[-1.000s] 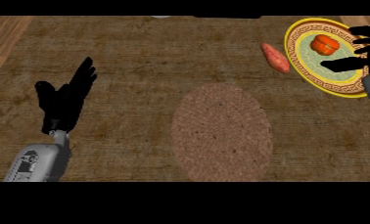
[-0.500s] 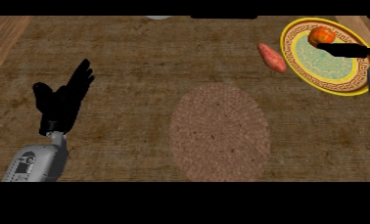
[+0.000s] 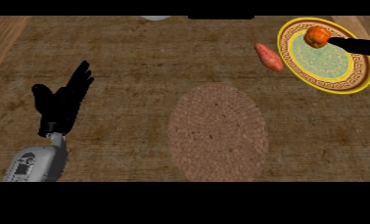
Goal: Pick the squash from the placemat and place it in the plate
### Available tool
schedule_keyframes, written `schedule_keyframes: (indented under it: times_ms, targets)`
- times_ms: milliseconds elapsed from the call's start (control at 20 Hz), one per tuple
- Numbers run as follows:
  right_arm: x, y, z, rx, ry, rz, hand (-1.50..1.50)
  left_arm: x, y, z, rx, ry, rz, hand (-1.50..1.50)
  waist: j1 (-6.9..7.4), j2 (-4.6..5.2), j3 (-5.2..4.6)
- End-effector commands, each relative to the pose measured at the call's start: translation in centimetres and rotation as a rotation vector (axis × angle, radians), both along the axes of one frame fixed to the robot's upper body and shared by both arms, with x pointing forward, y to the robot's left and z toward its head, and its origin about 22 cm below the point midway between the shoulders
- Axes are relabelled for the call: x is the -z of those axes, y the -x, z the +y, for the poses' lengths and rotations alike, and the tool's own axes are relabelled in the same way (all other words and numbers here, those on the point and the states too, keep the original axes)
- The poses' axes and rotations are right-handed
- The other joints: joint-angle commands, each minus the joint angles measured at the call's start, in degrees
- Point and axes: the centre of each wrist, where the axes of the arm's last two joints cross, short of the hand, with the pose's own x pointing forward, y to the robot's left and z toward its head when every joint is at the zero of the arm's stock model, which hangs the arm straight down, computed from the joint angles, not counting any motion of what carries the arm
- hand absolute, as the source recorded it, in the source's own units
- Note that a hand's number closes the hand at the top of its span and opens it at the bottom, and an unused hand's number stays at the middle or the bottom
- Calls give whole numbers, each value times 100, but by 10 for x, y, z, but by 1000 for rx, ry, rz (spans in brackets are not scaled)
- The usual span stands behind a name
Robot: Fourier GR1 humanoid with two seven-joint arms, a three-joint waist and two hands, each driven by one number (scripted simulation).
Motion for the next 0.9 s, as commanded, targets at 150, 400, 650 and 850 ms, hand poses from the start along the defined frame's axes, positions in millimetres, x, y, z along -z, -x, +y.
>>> schedule_keyframes:
  times_ms: [150, 400, 650, 850]
  targets:
    - [9, 22, -30, -32, -62, -29, -150, 0, 18, -19, 14, -7, -11, 0, 79, 13, 3]
    - [9, 42, -54, -34, -32, -31, -150, -10, -4, -7, -1, 0, -13, 0, 25, 10, 0]
    - [37, 63, -66, -5, -25, -35, -150, -5, -11, -1, 0, 5, 2, 0, 60, 38, 5]
    - [20, 79, -93, 8, -14, -20, -150, 4, -10, -10, 7, -6, 0, 0, 66, 39, 6]
